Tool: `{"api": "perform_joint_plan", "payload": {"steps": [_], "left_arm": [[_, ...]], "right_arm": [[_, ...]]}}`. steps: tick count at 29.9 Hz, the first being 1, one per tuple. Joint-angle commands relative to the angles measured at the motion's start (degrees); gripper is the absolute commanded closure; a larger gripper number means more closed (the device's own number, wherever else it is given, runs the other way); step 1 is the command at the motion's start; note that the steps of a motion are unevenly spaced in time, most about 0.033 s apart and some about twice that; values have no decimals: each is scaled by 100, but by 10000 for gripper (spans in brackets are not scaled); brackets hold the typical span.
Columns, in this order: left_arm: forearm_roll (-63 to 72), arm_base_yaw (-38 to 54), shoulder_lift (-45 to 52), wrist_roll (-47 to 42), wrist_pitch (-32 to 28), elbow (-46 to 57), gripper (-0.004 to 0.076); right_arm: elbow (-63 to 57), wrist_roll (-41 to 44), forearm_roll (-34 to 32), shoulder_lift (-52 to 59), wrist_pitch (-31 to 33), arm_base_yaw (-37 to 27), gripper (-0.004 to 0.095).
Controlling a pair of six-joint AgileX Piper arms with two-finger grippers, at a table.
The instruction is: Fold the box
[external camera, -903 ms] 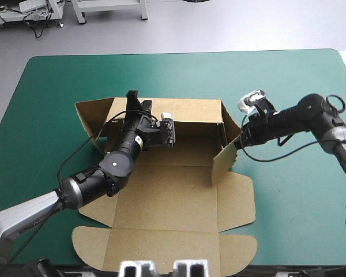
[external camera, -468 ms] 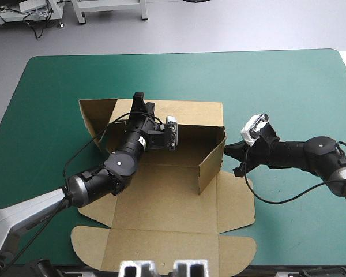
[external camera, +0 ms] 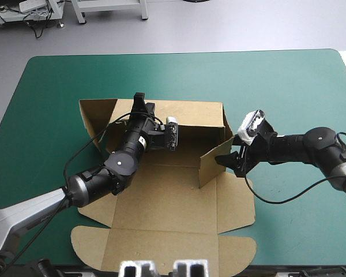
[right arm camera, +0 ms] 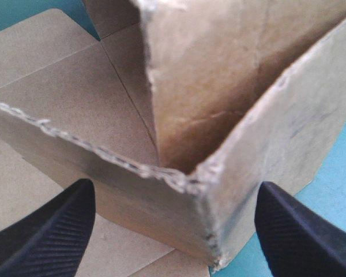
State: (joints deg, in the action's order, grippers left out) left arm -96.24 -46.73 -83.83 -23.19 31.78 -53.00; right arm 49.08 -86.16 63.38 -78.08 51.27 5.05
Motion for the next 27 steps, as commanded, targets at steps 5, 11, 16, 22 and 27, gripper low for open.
{"api": "perform_joint_plan", "payload": {"steps": [5,11,16,22,27], "left_arm": [[874,-293,73,654,469,-146,710],[1182,-392,-271,668,972,-702,710],[1628,-457,-550,805,1201,-1341,710],[1856,-644,-548,1187,1233,-1343,710],[2021,-691,-538,1187,1315,-1343,710]], "right_arm": [[181,292,141,183,-955,530,158],[233,529,362,183,-1242,534,176],[233,711,374,183,-1390,543,206],[233,756,549,183,-1539,543,216],[233,848,579,183,-1515,543,216]]}}
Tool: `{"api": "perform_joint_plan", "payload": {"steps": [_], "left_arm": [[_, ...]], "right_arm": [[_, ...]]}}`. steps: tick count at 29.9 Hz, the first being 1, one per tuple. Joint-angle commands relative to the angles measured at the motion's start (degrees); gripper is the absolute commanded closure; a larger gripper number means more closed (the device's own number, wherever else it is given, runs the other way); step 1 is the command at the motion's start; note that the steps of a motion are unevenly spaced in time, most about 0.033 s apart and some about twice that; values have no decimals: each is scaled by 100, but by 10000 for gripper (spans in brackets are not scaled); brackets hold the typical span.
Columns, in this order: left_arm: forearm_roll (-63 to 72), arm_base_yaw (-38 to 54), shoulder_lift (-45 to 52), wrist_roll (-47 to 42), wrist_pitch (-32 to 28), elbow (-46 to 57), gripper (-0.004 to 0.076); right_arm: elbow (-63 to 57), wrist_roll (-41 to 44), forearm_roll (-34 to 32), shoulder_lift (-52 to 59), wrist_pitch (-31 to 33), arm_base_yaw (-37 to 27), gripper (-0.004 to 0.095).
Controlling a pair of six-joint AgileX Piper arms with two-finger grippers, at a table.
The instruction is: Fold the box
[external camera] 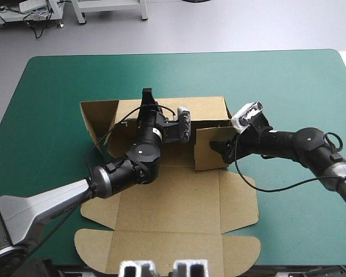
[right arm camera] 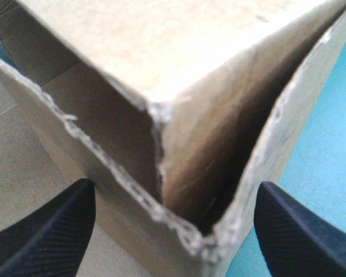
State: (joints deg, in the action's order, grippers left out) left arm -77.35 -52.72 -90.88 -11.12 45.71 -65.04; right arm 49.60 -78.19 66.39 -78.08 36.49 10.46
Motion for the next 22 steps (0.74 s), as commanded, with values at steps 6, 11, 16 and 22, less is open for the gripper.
{"api": "perform_joint_plan", "payload": {"steps": [6,11,16,22], "left_arm": [[147,-93,223,-20,-69,-139,710],[181,-251,343,-20,-206,-139,710],[330,-303,407,-20,-164,-139,706],[752,-548,654,6,-55,-139,463]], "right_arm": [[180,290,284,175,-52,48,336],[168,280,174,175,-363,497,540],[168,277,166,62,-554,820,804],[168,297,166,5,-513,820,933]]}}
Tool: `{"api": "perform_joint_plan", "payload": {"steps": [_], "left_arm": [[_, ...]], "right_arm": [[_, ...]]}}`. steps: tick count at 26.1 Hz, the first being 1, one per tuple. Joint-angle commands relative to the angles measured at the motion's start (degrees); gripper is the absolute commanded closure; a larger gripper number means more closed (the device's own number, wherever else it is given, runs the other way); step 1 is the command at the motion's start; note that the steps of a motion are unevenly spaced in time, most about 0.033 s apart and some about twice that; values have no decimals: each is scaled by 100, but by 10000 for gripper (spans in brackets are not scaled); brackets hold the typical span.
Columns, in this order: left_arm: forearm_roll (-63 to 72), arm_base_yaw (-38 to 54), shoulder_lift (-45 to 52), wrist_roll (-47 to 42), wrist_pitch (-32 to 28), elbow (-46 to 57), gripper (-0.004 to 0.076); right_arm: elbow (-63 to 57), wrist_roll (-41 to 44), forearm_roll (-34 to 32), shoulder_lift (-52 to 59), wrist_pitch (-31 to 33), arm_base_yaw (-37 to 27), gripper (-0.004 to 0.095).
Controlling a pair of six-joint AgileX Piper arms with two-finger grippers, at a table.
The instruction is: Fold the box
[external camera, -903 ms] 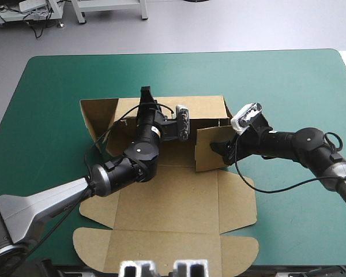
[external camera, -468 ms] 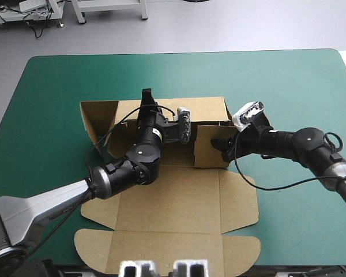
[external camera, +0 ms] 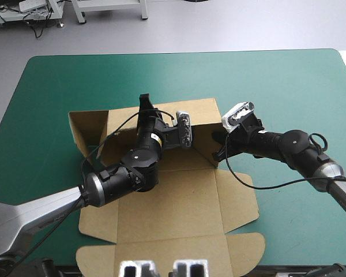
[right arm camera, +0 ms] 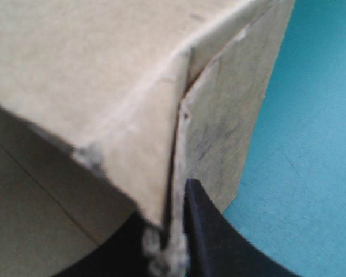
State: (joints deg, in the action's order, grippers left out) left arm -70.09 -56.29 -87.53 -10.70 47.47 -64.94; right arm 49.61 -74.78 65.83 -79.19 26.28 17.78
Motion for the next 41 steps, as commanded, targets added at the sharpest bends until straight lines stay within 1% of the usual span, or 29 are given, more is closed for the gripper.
{"api": "perform_joint_plan", "payload": {"steps": [1,2,4,6,7,10,14,16,17,19,20,22,23,24,25,27,30,31,32,33,34,35,38,39,41], "left_arm": [[128,-253,374,-18,-231,-149,398],[201,-315,419,-18,-219,-149,335],[275,-447,526,-18,-154,-149,245],[317,-617,654,-18,-29,-149,192],[317,-723,717,-18,55,-149,185],[344,-1037,909,-18,307,-149,187],[414,-1539,1145,-18,525,-149,187],[389,-1728,1217,-46,676,-149,195],[356,-1747,1266,-154,755,-149,216],[290,-1736,1339,-321,818,-149,314],[290,-1680,1404,-426,795,-149,412],[360,-1553,1538,-538,657,-149,647],[492,-1451,1608,-538,542,-178,728],[691,-1307,1670,-549,456,-258,701],[991,-1152,1700,-549,421,-355,705],[1816,-619,1714,-273,382,-716,707],[3156,316,1714,537,323,-1335,707],[3997,800,1714,1070,355,-1705,707],[4409,1048,1714,1298,394,-1887,707],[4985,1466,1714,1647,574,-2161,707],[5155,1694,1724,1749,697,-2265,707],[5235,2133,1724,1763,876,-2335,707],[5354,3100,1737,1763,1382,-2323,707],[5526,3383,1737,1808,1436,-2312,708],[6286,4082,1737,2231,1478,-2197,708]], "right_arm": [[167,-41,222,115,541,88,932],[167,-24,222,115,554,88,932],[167,86,222,115,530,88,932],[167,237,222,115,372,88,931],[167,247,222,115,299,88,931],[167,309,222,115,-52,88,931],[177,416,222,115,-821,88,931],[200,416,198,115,-984,64,931],[229,416,154,115,-952,42,932],[287,500,8,115,-864,-20,932],[339,551,-83,115,-754,-64,932],[483,733,-391,115,-443,-174,932],[575,826,-597,115,-195,-249,931],[687,955,-826,115,78,-324,931],[781,1047,-1021,115,364,-387,931],[1049,1208,-1472,115,934,-551,931],[1492,1451,-2052,115,1775,-774,932],[1834,1698,-2499,115,2263,-900,932],[1997,1877,-2741,115,2470,-964,932],[2258,2214,-3176,115,2755,-1063,932],[2400,2432,-3375,115,2895,-1105,931],[2618,2795,-3668,115,3189,-1208,931],[2961,3171,-4020,115,4230,-1304,932],[2986,3214,-4123,107,4407,-1304,932],[2997,3431,-4308,30,4523,-1304,932]]}}
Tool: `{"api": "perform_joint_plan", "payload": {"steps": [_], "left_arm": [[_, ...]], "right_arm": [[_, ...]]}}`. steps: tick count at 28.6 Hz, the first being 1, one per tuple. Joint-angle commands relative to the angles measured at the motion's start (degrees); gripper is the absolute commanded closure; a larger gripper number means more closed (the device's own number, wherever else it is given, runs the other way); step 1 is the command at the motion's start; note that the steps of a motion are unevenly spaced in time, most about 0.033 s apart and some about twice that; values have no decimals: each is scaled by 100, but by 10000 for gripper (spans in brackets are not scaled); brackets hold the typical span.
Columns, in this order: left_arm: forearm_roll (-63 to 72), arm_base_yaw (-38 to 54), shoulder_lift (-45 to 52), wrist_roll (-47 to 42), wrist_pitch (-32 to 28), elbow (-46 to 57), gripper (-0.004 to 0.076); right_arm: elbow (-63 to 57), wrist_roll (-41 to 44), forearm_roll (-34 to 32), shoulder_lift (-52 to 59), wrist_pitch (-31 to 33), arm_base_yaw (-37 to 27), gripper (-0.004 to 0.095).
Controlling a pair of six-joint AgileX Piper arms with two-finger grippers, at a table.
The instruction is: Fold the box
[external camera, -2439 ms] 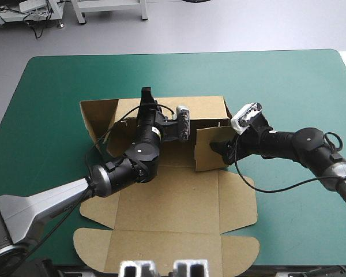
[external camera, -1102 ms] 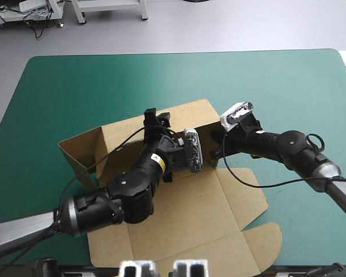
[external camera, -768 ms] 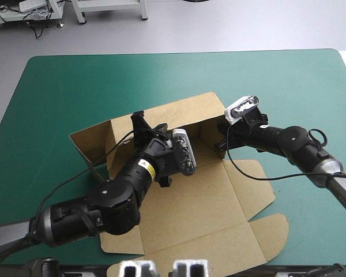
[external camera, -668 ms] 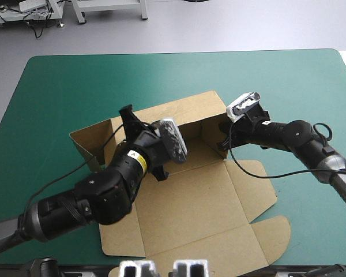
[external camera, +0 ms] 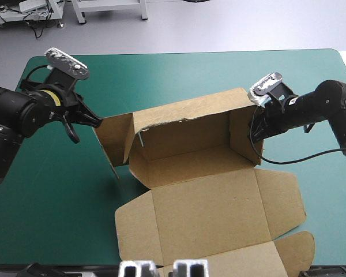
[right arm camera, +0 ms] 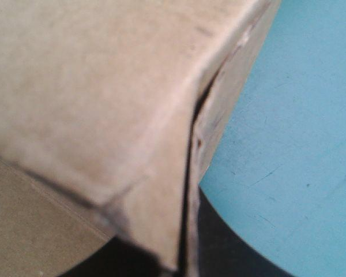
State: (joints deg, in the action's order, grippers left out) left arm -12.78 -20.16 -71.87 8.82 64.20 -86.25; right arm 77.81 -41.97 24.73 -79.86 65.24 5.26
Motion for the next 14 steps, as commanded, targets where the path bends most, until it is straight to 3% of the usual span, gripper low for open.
{"api": "perform_joint_plan", "payload": {"steps": [1,6,14], "left_arm": [[968,772,172,539,-235,48,709],[1516,1507,182,901,-385,677,712],[1632,1634,425,1012,-953,1793,712]], "right_arm": [[218,286,-321,-36,658,-52,932],[576,491,-344,-700,658,-52,932],[1958,836,-255,-1935,669,-52,930]]}}
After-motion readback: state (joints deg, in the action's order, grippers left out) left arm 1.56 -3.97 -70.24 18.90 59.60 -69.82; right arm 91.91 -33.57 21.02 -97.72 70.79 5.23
